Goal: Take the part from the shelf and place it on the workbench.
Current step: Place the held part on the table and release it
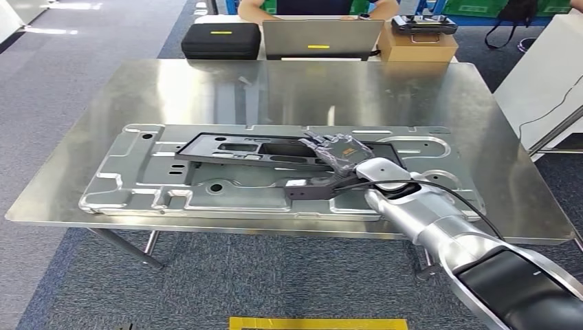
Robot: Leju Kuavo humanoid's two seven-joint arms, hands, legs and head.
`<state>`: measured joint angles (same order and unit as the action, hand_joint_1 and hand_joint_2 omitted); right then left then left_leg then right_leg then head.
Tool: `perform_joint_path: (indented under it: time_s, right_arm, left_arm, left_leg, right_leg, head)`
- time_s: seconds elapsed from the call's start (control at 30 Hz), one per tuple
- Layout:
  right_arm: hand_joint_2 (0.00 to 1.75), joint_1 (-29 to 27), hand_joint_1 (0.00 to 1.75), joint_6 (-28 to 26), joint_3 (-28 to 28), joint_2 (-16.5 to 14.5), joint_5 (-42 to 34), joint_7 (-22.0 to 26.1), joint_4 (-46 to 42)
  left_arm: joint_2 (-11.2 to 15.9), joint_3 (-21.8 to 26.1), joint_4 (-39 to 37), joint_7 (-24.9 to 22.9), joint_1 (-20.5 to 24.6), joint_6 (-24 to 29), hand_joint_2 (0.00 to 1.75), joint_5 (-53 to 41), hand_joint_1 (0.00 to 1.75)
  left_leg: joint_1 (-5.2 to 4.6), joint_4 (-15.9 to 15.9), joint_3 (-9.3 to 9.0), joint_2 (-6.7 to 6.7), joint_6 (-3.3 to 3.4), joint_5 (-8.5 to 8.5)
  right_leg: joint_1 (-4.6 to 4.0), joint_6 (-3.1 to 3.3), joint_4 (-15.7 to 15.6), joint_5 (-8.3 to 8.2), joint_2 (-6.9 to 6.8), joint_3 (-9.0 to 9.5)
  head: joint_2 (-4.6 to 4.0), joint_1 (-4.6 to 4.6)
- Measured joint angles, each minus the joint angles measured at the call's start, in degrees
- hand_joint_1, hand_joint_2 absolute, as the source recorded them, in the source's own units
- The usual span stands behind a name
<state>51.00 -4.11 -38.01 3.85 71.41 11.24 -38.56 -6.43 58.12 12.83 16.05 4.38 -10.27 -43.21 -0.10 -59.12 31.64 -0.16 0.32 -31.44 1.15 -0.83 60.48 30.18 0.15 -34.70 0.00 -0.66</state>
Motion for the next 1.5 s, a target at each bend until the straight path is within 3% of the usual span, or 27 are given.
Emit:
perform_joint_path:
  time_s: [0.23,0.43,0.67,0.8,1.0,1.23,1.5]
  right_arm:
    - [0.0,0.7,0.0,3.92,-0.58,2.04,-5.59,5.93,-0.12]
    - [0.0,3.14,0.0,9.67,-2.69,6.47,-19.83,12.88,-2.22]
    - [0.0,1.61,0.0,6.77,-1.94,11.39,-36.41,17.25,-8.83]
    - [0.0,-4.67,0.0,3.76,3.75,11.68,-41.04,18.08,-17.86]
    - [0.0,-14.75,0.0,4.24,15.81,9.67,-46.58,19.67,-34.47]
    - [0.0,-23.33,0.0,9.38,28.54,5.71,-55.71,23.32,-50.04]
    - [0.0,-28.63,0.0,16.31,39.45,2.17,-61.62,26.47,-57.72]
  left_arm:
    - [0.03,0.02,0.0,0.05,-0.11,-0.05,0.0,-0.31,0.0]
    - [0.19,0.04,0.0,0.06,-0.15,-0.63,0.0,-1.46,0.0]
    - [0.33,0.1,0.0,0.22,-0.14,-1.22,0.0,-1.99,0.0]
    - [0.33,0.2,0.0,0.4,-0.12,-1.62,0.0,-2.07,0.0]
    - [0.33,0.87,0.0,1.37,-0.13,-2.36,0.0,-2.05,0.0]
    - [0.33,1.5,0.0,0.85,-0.13,-2.19,0.0,-2.34,0.0]
    - [0.38,2.14,0.0,0.14,-0.15,-1.69,0.0,-2.58,0.0]
  left_leg:
    - [-0.01,-0.02,0.0,0.0,0.0,0.0]
    - [-0.02,-0.06,0.0,0.0,0.0,0.0]
    - [-0.01,-0.07,-0.01,0.0,0.02,-0.01]
    - [0.01,-0.06,0.0,-0.01,0.02,-0.02]
    - [0.02,-0.04,0.04,-0.01,0.01,-0.02]
    - [-0.12,-0.11,0.04,-0.03,0.05,-0.06]
    - [-0.49,-0.5,0.13,-0.03,0.5,-0.28]
  right_leg:
    - [0.01,0.0,0.0,0.0,-0.01,0.01]
    - [0.02,-0.01,0.0,-0.01,-0.01,0.03]
    - [0.03,-0.01,-0.01,-0.01,-0.01,0.05]
    - [0.01,-0.01,-0.01,0.0,-0.03,0.05]
    - [0.0,-0.01,-0.01,0.01,-0.09,0.04]
    - [0.16,-0.04,-0.07,-0.01,-0.12,0.06]
    - [0.54,-0.47,-0.1,-0.17,-0.11,0.12]
  head:
    - [0.0,0.0]
    - [0.0,0.0]
    - [0.0,0.0]
    - [0.0,0.0]
    - [0.0,0.0]
    - [0.0,0.0]
    - [0.0,0.0]
